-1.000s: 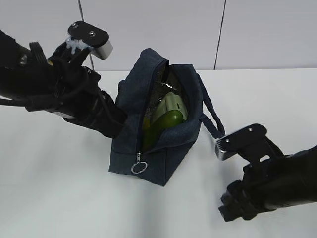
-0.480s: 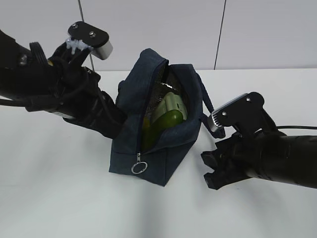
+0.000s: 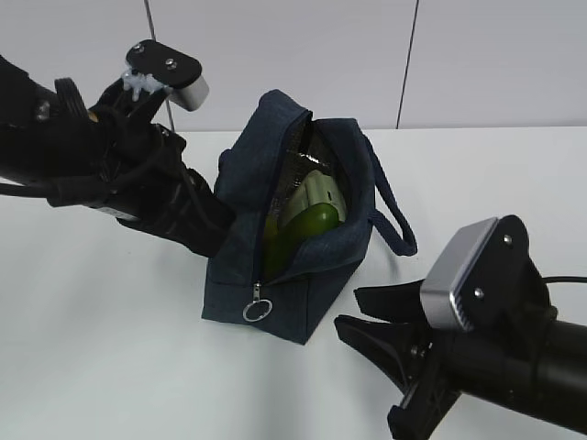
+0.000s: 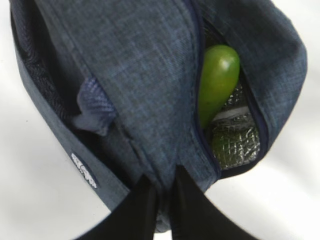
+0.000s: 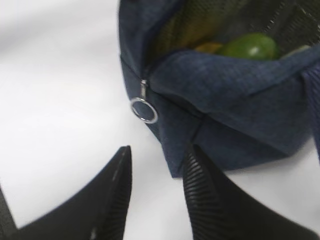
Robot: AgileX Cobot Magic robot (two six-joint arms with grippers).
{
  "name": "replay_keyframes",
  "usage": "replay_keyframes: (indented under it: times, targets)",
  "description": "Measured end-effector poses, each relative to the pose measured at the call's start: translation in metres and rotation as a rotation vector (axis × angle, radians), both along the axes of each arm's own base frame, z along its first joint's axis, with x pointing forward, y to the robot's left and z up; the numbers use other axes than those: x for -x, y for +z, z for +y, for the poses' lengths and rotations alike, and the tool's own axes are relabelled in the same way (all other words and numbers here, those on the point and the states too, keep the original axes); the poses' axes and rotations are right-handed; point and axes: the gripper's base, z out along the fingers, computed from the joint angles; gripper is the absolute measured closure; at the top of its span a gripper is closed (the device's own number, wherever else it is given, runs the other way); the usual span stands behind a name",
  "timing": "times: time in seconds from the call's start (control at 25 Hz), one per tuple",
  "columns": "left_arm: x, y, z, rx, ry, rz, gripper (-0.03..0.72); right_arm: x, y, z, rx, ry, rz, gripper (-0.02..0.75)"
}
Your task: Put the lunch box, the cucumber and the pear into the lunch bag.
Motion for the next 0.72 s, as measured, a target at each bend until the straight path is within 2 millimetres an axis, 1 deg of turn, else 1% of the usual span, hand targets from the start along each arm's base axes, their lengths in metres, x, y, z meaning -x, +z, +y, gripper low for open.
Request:
replay_keyframes:
  times: [0.08, 0.16, 0.24, 0.4, 0.56, 0.72]
  targets:
    - [0.000, 0.000, 0.000, 0.000, 0.000, 0.001, 0.685, 0.005, 0.000, 0.000, -0.030, 0.025, -0.019, 0.454]
    - [0.000, 0.000, 0.000, 0.000, 0.000, 0.002, 0.685, 0.005, 0.000, 0.001, -0.048, 0.029, -0.025, 0.454]
    - [0.000, 0.000, 0.000, 0.001, 0.000, 0.003, 0.685, 0.004, -0.004, 0.002, -0.055, 0.033, -0.017, 0.454]
    - [0.000, 0.000, 0.000, 0.002, 0.000, 0.003, 0.685, 0.000, -0.020, 0.007, -0.083, 0.049, 0.011, 0.454]
    - [0.000, 0.000, 0.000, 0.002, 0.000, 0.003, 0.685, -0.004, -0.037, 0.015, -0.173, 0.073, 0.010, 0.470]
    - [0.000, 0.000, 0.000, 0.002, 0.000, 0.004, 0.685, -0.011, -0.059, 0.019, -0.161, 0.065, 0.062, 0.499]
